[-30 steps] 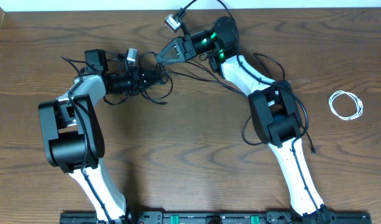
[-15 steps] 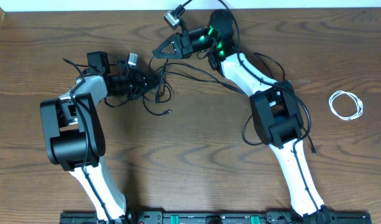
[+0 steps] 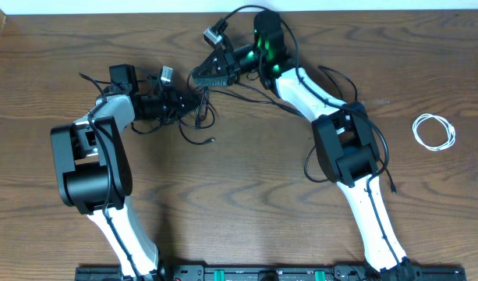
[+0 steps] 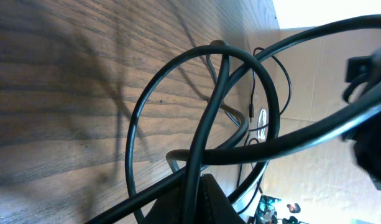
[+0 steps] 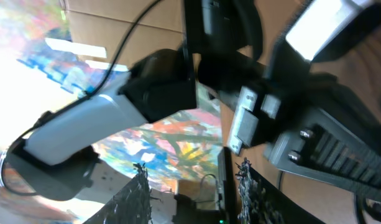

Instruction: Untangle cables

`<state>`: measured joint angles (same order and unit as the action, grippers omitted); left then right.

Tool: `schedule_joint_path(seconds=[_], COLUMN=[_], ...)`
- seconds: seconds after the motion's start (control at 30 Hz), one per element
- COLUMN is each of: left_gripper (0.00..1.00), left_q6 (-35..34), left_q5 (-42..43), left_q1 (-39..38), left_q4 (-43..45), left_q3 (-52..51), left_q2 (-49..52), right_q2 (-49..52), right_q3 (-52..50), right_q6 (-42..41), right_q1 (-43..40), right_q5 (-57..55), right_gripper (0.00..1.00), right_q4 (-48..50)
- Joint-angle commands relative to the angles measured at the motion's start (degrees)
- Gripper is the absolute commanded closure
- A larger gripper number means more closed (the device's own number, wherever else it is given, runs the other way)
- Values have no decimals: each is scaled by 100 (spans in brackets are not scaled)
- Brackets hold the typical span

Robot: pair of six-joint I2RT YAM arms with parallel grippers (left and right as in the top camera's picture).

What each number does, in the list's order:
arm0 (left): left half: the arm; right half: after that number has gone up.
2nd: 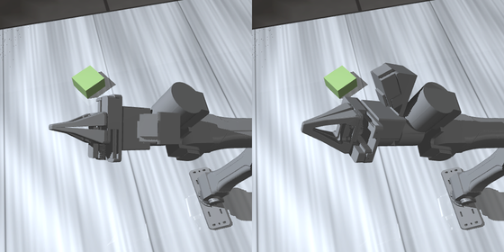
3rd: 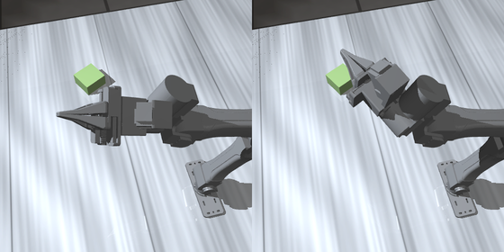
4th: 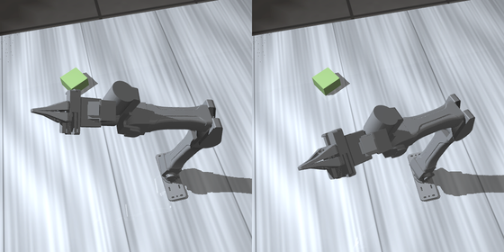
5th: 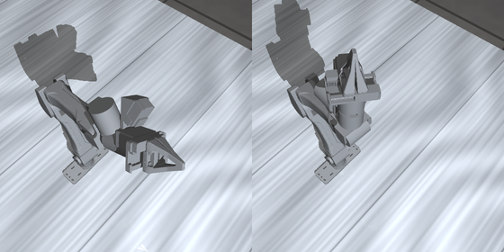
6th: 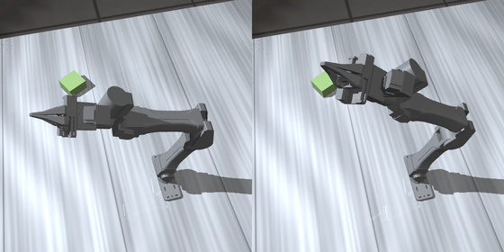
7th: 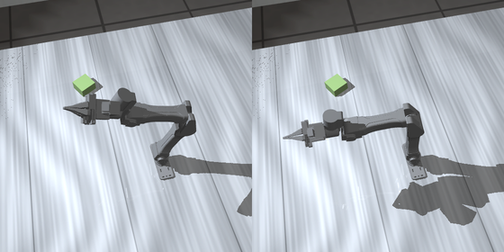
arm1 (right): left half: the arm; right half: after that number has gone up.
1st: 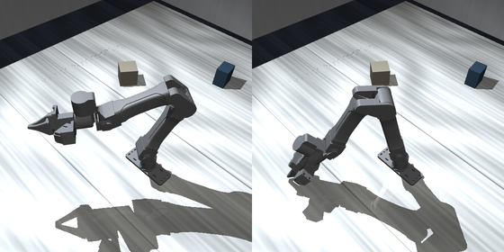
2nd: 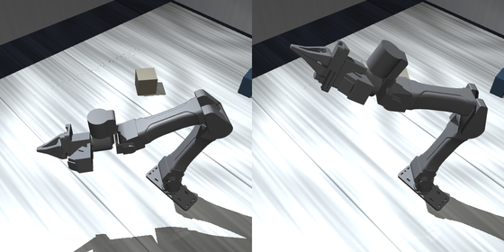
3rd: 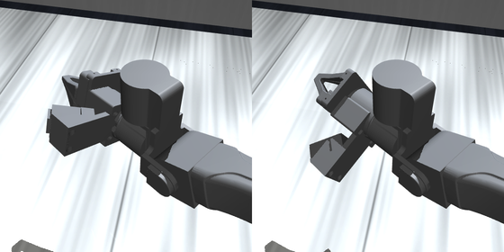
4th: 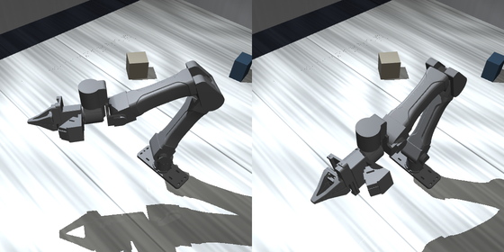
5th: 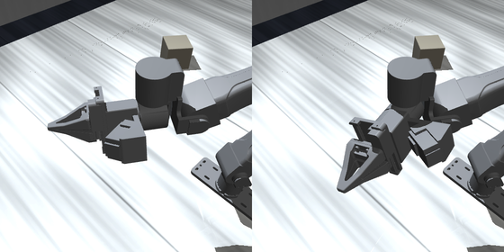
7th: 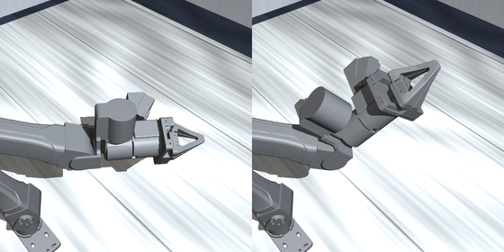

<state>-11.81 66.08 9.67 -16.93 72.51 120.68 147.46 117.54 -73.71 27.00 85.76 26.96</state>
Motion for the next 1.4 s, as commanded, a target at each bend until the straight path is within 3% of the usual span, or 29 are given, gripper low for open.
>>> schedule_joint_path(seconds=[0.0,0.6,0.83,1.03,1.37], left_gripper=[92,92,92,92,92], left_q6=[15,13,13,13,15], left_q5=[74,31,31,31,31], left_q1=[-11,-13,-13,-13,-13], left_q4=[-9,-7,-7,-7,-7], left_q3=[-28,-28,-28,-28,-28], left_q2=[50,50,50,50,50], right_q2=[-168,-168,-157,-157,-157], right_q3=[-313,-654,-748,-750,-752], right_q6=[634,966,1381,1473,2347], right_q1=[-79,-157,-157,-227,-216], right_q5=[-205,-22,-603,-723,-1150], right_gripper=[55,57,57,57,55], right_q4=[-282,-278,-431,-726,-1762])
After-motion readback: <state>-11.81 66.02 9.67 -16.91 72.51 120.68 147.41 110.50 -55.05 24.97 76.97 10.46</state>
